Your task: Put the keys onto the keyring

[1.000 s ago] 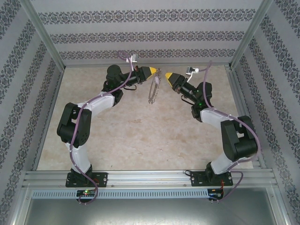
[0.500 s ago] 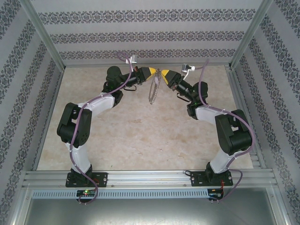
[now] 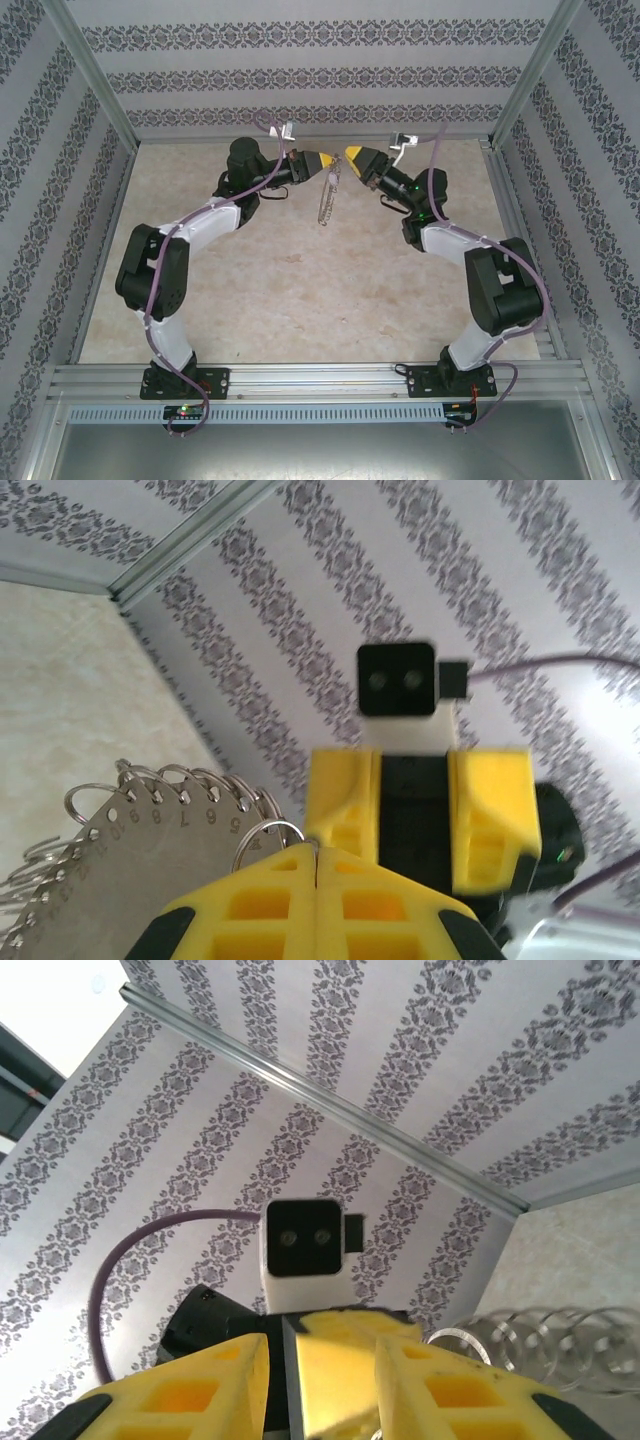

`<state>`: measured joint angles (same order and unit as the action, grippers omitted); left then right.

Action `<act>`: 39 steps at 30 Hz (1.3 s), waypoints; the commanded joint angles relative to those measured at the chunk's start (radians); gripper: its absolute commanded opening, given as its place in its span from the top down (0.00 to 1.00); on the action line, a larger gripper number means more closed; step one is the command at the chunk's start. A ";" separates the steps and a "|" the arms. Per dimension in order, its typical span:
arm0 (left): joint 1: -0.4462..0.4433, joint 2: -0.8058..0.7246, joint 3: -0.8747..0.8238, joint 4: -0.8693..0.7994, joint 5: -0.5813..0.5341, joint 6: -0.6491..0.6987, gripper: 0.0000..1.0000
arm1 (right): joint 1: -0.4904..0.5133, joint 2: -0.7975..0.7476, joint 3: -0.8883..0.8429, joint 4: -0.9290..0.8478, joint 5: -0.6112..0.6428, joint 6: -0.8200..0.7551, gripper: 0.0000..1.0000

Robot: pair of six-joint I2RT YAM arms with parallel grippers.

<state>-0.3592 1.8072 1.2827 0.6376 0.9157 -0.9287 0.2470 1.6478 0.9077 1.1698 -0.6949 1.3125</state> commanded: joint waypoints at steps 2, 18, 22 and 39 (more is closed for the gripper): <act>-0.006 -0.126 0.086 -0.270 0.079 0.406 1.00 | -0.057 -0.101 -0.011 -0.073 -0.071 -0.092 0.65; -0.016 -0.171 0.198 -0.414 0.179 0.660 1.00 | -0.020 -0.258 0.005 -0.322 -0.232 -0.371 0.63; -0.021 -0.166 0.205 -0.406 0.185 0.650 1.00 | 0.017 -0.249 0.014 -0.317 -0.212 -0.377 0.60; -0.040 -0.146 0.205 -0.346 0.193 0.580 1.00 | 0.062 -0.183 0.075 -0.262 -0.210 -0.348 0.64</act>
<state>-0.3847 1.6566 1.4502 0.2237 1.0851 -0.3256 0.2932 1.4578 0.9508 0.8494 -0.8967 0.9649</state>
